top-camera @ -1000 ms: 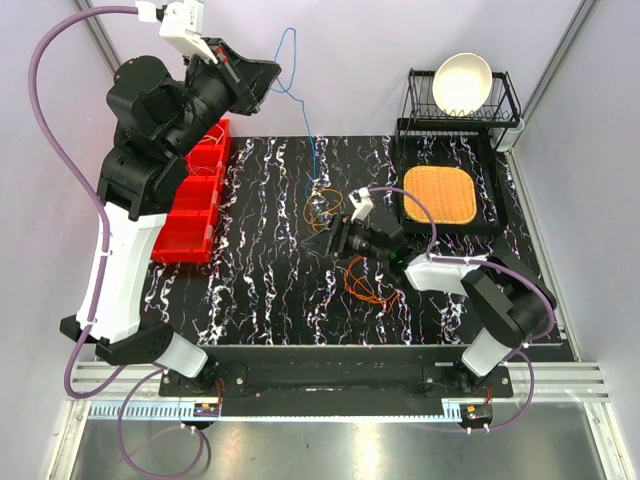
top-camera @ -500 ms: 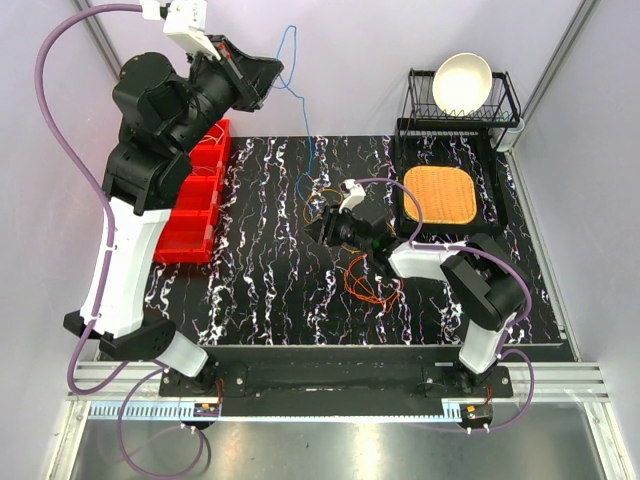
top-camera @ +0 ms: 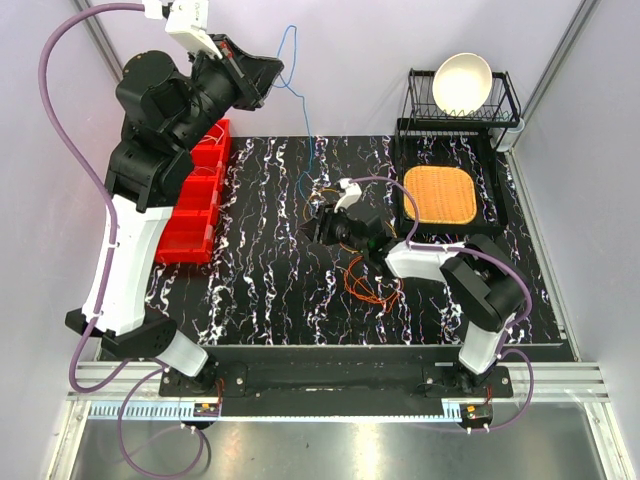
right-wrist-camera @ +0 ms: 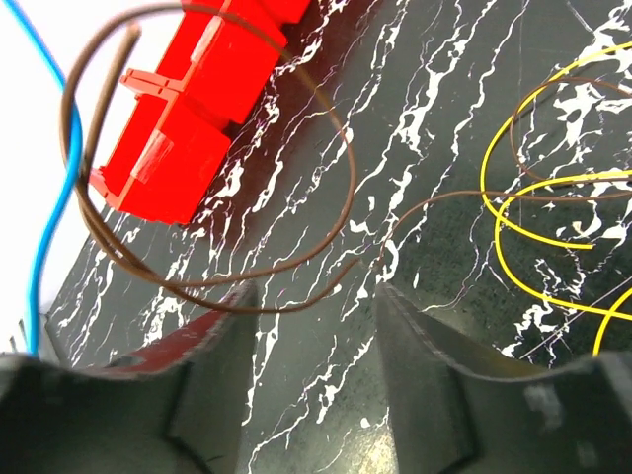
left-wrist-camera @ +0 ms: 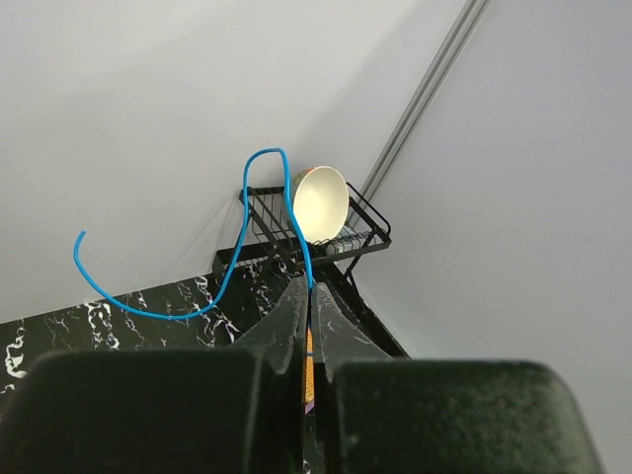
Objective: Untangle the cables
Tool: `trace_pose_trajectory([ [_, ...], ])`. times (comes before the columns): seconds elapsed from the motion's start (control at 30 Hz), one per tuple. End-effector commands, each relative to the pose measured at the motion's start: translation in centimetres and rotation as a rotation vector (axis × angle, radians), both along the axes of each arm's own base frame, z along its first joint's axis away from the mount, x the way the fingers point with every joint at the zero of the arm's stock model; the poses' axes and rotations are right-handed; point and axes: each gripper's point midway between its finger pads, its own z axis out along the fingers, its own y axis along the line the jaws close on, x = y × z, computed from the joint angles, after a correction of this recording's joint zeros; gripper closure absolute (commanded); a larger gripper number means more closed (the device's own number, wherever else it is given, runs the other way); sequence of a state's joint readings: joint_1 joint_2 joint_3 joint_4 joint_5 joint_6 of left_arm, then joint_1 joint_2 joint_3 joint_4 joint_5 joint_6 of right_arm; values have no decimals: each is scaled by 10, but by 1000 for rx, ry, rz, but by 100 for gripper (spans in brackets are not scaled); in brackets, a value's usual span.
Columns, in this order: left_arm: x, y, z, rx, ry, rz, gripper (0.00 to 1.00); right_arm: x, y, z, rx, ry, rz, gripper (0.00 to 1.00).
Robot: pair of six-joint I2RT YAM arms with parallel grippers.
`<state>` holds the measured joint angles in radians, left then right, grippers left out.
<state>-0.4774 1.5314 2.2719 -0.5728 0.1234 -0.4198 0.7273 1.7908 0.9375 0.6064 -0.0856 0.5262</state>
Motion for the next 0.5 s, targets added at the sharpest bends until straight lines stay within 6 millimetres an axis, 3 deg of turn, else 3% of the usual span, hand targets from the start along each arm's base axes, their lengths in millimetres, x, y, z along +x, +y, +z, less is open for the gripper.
trace_pose_trajectory([
  [0.0,-5,7,28,-49,-80,10,100,4,1,38,32,-114,-62,39],
  [0.17,-3,6,25,-45,-74,10,100,-1,0,48,15,-171,-91,33],
  [0.3,-4,7,28,-51,-79,10,100,5,-5,49,7,-182,-137,41],
  [0.4,-4,6,27,-50,-76,6,100,8,-6,53,11,-196,-155,51],
  [0.47,-4,6,27,-50,-74,6,100,9,-5,56,15,-198,-157,72],
])
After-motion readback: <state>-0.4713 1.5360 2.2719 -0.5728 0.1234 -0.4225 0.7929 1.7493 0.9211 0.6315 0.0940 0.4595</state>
